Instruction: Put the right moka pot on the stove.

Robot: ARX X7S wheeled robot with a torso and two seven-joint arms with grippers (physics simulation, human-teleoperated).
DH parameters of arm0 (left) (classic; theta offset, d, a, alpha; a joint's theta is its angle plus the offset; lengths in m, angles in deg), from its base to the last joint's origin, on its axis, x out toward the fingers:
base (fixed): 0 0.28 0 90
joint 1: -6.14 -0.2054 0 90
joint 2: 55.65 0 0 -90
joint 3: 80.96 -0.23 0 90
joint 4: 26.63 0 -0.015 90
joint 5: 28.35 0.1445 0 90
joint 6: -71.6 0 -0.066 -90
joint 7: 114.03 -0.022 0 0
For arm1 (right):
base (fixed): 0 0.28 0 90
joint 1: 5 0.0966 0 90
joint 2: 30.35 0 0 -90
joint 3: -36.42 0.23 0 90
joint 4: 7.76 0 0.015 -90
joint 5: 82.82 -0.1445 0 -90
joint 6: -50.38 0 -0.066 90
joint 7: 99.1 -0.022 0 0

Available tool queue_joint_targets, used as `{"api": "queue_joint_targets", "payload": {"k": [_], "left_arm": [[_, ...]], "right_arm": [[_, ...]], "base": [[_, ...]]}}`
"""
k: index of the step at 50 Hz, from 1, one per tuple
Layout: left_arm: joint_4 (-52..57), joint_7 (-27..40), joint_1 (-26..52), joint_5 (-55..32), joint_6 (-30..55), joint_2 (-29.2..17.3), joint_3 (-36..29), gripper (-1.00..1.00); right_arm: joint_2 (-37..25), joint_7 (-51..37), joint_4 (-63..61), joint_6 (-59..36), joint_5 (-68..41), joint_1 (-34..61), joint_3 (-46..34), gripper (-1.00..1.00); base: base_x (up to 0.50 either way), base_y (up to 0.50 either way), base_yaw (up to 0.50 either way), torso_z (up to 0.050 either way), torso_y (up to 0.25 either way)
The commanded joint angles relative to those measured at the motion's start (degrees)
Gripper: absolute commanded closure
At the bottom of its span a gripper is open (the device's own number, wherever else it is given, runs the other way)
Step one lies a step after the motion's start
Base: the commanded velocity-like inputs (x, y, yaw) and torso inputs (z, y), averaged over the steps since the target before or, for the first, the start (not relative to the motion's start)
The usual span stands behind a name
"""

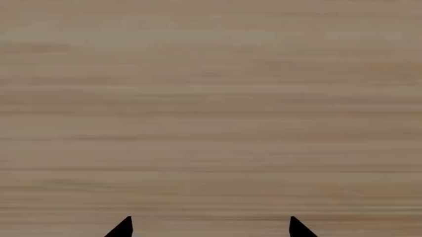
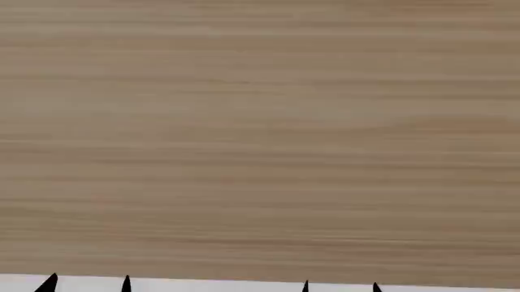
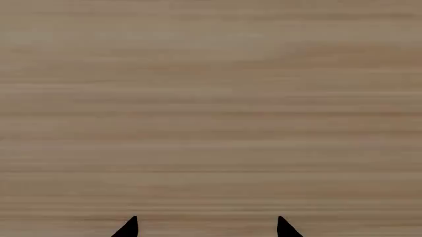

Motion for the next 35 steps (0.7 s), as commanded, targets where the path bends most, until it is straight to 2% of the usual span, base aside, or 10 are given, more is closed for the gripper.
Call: {"api": "queue_joint_targets", "payload": {"k": [1,16,35], "left_arm": [[0.0,0.6,0.0,-0.6,0.0,-0.6,-0.6,-1.0],[-0.7,4.2,0.0,-2.6,-2.7,-2.9,-3.3,-1.0],[-1.8,6.4,0.3,-4.0,-3.7,-4.2,-5.0,-1.0]], "right_arm": [[-0.5,-0.7,0.0,0.0,-0.5,0.0,-0.7,-1.0],[-2.8,-4.7,2.9,0.8,-2.9,1.1,-2.9,-1.0],[-4.1,-7.1,5.1,1.3,-4.0,2.3,-4.8,-1.0]], "base": [[0.0,0.0,0.0,0.0,0.0],[0.0,0.0,0.0,0.001,0.0],[0.0,0.0,0.0,0.044,0.02]]}}
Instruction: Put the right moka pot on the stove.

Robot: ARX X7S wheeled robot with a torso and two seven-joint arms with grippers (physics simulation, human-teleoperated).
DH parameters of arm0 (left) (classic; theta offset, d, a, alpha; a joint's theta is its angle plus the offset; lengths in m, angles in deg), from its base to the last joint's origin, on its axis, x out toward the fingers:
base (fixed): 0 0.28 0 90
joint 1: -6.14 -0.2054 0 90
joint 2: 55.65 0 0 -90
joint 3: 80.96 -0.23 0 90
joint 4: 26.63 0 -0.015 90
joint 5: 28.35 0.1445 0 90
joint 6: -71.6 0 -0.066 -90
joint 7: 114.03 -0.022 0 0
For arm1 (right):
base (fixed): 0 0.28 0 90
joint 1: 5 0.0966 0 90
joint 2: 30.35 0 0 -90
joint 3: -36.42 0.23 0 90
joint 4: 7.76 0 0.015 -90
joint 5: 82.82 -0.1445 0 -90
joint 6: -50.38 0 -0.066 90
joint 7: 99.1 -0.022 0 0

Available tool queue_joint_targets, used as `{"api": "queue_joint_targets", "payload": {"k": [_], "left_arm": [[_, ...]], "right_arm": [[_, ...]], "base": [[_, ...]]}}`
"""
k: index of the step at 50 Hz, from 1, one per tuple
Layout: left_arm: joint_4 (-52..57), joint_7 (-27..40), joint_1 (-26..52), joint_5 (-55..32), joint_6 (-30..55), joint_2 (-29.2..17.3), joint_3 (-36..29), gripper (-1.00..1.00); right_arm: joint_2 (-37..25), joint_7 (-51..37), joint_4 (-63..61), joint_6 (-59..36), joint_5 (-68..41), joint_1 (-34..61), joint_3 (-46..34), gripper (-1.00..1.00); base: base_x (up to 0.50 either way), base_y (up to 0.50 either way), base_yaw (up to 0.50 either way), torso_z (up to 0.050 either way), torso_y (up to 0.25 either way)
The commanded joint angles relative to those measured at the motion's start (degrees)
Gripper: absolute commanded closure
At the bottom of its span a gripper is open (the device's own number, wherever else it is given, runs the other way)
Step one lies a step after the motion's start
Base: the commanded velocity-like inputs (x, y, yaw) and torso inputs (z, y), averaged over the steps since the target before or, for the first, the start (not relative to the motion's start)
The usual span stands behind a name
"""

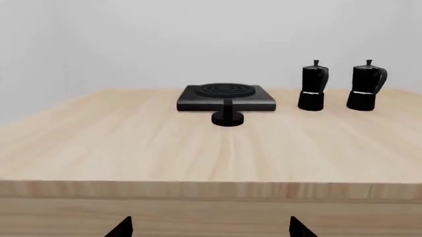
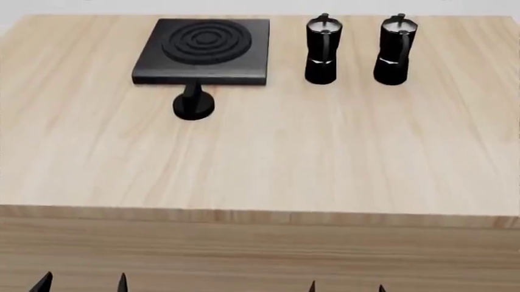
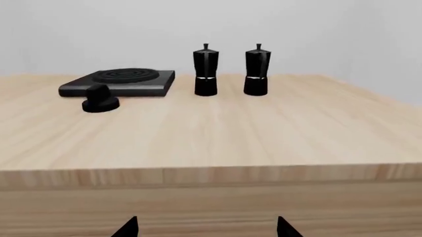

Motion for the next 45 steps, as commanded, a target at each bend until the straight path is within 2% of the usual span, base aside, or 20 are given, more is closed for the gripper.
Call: {"api": "queue_joint_targets", "payload": {"k": [1,30,45], "left_arm": [[-0.3,1.4,0.2,-1.1,-0.3,-0.8,-0.9,-1.0],[0.4,3.1,0.0,-3.1,-0.8,-2.7,-3.1,-1.0],[0.2,4.1,0.0,-3.4,-1.3,-3.4,-4.1,-1.0]], "right_arm": [[-0.9,-1.4,0.7,-0.1,-0.8,0.5,-1.1,-1.0],[-2.6,-3.8,0.5,-0.3,-2.1,0.9,-3.2,-1.0],[-3.2,-4.7,0.7,0.2,-3.0,1.0,-4.0,-1.0]], "base": [[0.0,0.0,0.0,0.045,0.02],[0.0,0.0,0.0,0.046,0.022],[0.1,0.0,0.0,0.002,0.0]]}}
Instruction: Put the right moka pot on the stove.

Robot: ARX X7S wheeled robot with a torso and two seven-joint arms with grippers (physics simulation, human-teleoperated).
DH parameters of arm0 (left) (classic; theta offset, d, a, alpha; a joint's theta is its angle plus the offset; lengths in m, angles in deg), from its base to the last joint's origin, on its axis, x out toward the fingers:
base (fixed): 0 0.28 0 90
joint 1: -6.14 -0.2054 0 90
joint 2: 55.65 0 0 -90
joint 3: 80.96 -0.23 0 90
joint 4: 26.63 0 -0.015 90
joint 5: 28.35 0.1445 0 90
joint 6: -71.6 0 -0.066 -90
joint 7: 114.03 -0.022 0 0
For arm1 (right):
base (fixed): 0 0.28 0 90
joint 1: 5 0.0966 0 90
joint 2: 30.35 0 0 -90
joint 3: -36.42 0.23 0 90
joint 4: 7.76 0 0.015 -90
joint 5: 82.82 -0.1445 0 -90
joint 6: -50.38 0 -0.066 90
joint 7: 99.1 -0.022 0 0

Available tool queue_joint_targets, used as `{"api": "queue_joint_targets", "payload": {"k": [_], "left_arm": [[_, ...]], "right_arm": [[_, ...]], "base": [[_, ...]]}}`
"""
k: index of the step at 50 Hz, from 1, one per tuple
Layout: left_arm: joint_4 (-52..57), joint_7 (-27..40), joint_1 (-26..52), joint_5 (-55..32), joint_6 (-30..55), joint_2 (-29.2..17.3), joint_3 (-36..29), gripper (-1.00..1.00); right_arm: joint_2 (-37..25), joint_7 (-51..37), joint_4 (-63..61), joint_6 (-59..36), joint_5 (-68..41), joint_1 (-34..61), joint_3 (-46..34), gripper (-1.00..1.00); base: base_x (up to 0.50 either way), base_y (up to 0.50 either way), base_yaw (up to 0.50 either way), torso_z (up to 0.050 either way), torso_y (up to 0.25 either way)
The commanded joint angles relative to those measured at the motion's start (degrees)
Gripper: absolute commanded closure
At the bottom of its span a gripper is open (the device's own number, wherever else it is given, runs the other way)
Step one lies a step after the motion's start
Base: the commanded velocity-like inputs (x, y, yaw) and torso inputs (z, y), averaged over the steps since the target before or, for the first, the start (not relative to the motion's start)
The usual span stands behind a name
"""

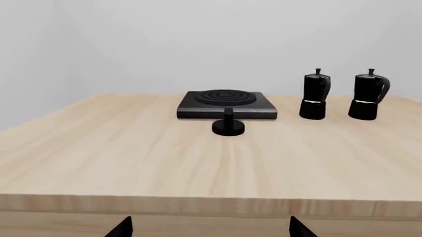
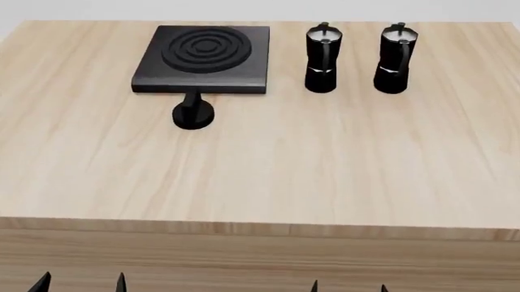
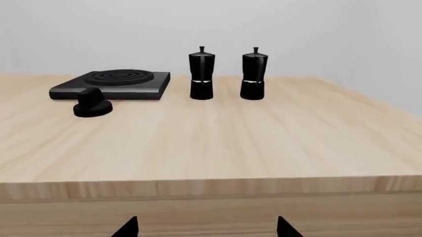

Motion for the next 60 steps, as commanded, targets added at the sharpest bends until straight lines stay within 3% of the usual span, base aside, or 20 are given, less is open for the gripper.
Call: {"api": "queue_joint_targets", "payload": {"k": [1,60], "left_arm": [[0.1,0.7,0.0,-0.4,-0.3,-0.6,-0.8,-1.0],[0.0,3.2,0.2,-2.7,-1.2,-2.7,-3.2,-1.0]], "right_arm": [[-0.5,-0.6,0.0,0.3,-0.8,0.1,-0.6,-1.0],[-2.4,-3.4,2.1,1.2,-2.3,1.2,-3.5,-1.0]], "base": [[0.21,0.0,0.0,0.0,0.0],[0.23,0.0,0.0,0.0,0.0]]}}
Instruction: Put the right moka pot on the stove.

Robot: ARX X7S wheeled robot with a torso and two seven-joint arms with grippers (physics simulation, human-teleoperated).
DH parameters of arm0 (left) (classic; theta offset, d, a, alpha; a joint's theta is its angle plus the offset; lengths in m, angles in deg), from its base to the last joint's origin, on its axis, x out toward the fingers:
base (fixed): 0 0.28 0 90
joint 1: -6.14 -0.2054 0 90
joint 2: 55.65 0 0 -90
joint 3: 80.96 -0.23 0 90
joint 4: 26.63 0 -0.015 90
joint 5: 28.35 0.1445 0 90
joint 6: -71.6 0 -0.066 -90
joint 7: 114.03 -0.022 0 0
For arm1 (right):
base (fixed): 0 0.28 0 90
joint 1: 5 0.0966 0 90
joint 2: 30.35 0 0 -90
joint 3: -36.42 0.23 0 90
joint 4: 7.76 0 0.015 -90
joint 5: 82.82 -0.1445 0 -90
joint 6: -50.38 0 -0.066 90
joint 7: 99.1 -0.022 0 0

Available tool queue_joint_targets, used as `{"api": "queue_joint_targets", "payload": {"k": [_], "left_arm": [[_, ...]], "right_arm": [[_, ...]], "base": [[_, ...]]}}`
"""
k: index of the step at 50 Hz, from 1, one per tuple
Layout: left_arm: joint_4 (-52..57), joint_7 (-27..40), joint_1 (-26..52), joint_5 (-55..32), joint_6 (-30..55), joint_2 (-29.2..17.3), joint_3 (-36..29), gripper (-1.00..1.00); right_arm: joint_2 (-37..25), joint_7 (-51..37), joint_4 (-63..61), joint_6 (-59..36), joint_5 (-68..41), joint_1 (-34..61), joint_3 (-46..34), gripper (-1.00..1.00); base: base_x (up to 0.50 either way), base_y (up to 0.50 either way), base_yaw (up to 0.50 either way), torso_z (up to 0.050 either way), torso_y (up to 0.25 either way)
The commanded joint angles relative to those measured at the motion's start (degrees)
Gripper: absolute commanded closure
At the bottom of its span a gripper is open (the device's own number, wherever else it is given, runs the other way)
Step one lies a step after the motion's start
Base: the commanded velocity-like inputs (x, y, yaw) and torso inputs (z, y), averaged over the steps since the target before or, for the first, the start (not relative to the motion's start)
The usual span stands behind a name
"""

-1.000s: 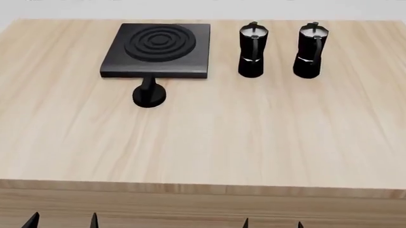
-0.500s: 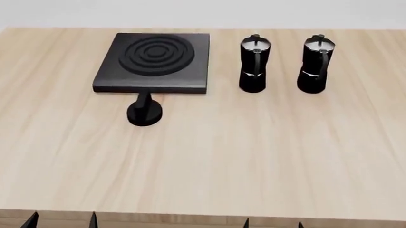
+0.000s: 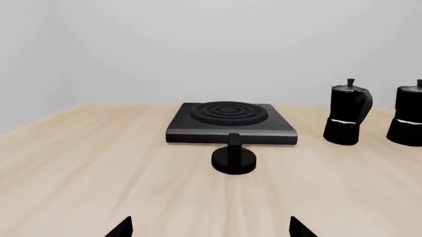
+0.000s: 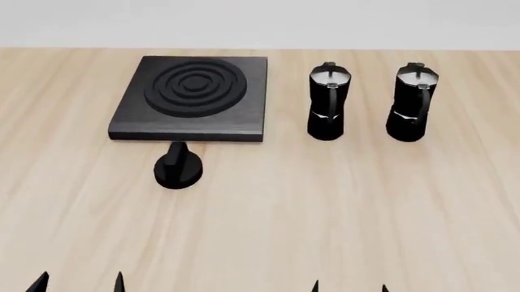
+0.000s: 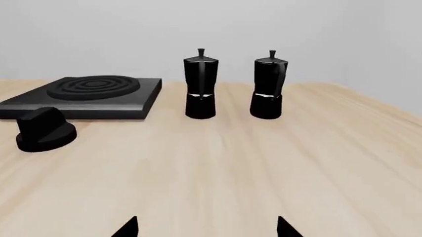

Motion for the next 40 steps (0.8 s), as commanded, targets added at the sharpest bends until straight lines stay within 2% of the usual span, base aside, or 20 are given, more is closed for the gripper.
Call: {"api": "queue_joint_targets", "payload": {"k": [1,40], "left_arm": [[-0.3,0.4,0.1,-0.3,-0.4,-0.3,-0.5,-1.0],[0.0,1.7,0.3,-1.5,0.0,-1.4,-1.7,-1.0]], "right_arm": [[-0.3,-0.4,0.1,0.1,-0.3,0.1,-0.5,-1.0],[-1.1,-1.4,2.2,1.4,-1.3,0.9,-2.1,-1.0]], "base": [[0.23,0.0,0.0,0.0,0.0],[0.23,0.06,0.0,0.0,0.0]]}}
